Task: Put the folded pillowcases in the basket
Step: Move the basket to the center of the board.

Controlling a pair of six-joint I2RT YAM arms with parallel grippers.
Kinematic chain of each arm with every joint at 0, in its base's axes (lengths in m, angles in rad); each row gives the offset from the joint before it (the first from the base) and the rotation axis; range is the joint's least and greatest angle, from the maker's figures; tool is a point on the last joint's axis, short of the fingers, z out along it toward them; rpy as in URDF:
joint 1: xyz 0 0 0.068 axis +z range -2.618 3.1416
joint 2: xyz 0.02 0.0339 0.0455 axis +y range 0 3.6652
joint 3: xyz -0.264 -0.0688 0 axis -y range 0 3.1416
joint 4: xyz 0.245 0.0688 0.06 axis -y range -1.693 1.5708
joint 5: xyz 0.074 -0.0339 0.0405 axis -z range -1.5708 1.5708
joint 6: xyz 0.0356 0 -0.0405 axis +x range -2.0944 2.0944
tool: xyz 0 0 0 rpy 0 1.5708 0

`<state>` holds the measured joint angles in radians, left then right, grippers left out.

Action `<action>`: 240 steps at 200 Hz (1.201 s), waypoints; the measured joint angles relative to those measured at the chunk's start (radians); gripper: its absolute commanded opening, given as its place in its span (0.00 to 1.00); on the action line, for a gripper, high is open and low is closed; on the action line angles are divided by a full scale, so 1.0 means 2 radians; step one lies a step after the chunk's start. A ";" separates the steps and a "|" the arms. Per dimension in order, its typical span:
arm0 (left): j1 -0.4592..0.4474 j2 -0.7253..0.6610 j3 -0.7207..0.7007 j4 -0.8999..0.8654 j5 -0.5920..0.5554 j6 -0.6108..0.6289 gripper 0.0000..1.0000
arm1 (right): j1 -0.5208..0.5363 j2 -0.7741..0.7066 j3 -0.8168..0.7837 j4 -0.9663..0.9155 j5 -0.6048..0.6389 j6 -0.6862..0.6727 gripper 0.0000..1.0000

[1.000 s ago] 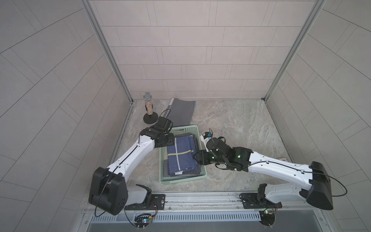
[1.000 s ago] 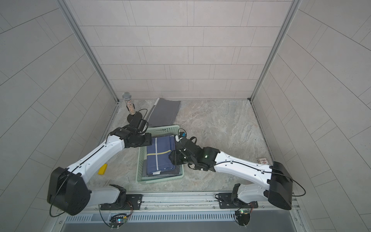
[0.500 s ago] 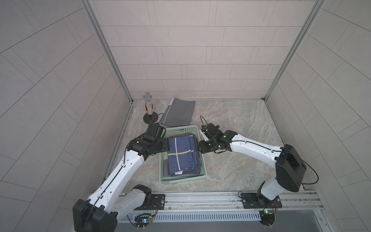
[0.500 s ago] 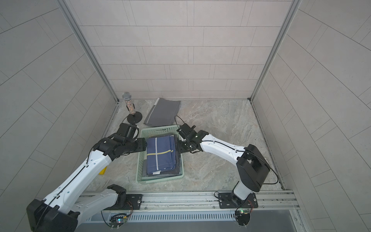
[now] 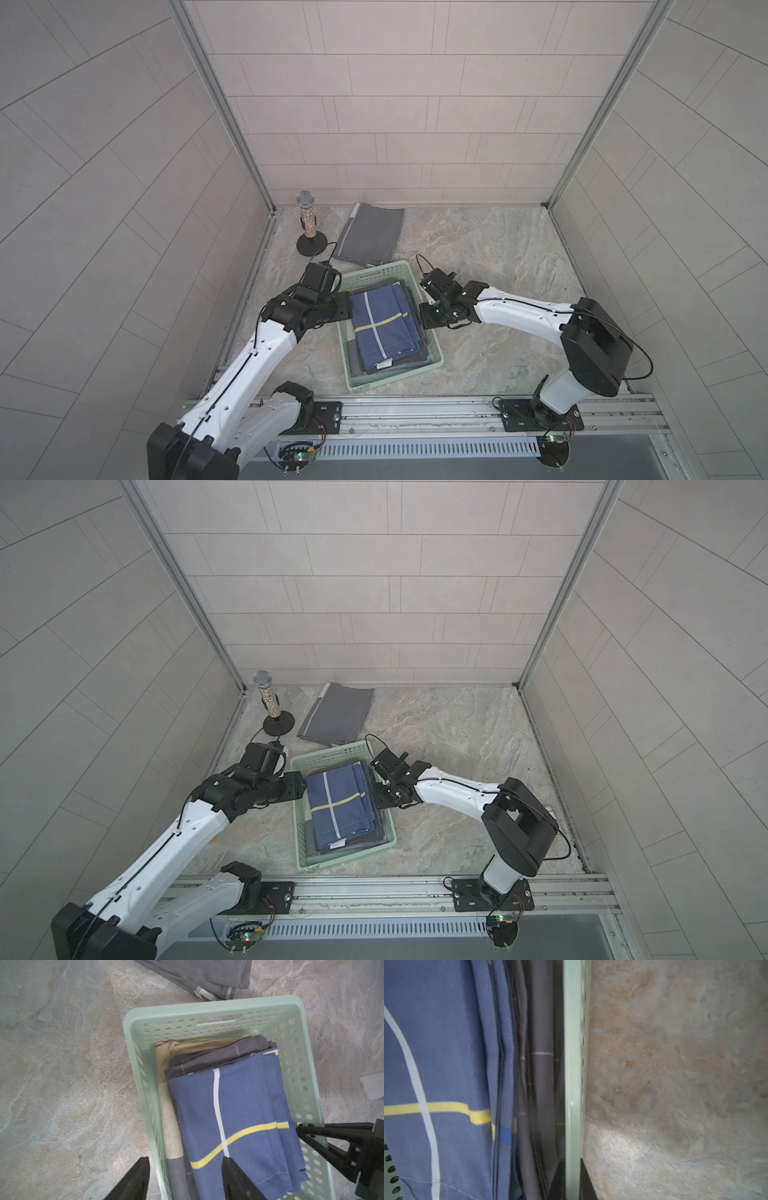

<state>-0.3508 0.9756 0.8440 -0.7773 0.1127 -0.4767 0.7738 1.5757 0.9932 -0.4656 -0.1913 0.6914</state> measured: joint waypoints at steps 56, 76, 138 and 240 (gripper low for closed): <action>0.000 0.009 -0.005 0.039 0.020 -0.015 0.62 | -0.126 -0.114 -0.062 -0.096 0.057 -0.044 0.00; 0.000 0.024 -0.011 0.060 0.031 -0.025 0.62 | -0.169 -0.115 -0.049 -0.120 0.077 -0.076 0.00; 0.000 0.074 -0.008 0.108 0.053 -0.046 0.61 | -0.248 0.006 0.047 -0.145 0.094 -0.156 0.00; -0.045 0.275 0.203 0.057 -0.039 0.027 0.63 | -0.310 0.025 0.074 -0.176 0.160 -0.180 0.47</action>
<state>-0.4408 1.5253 1.2503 -0.6640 0.0353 -0.4217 0.1532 1.6257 1.1412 -0.8173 0.1284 0.3309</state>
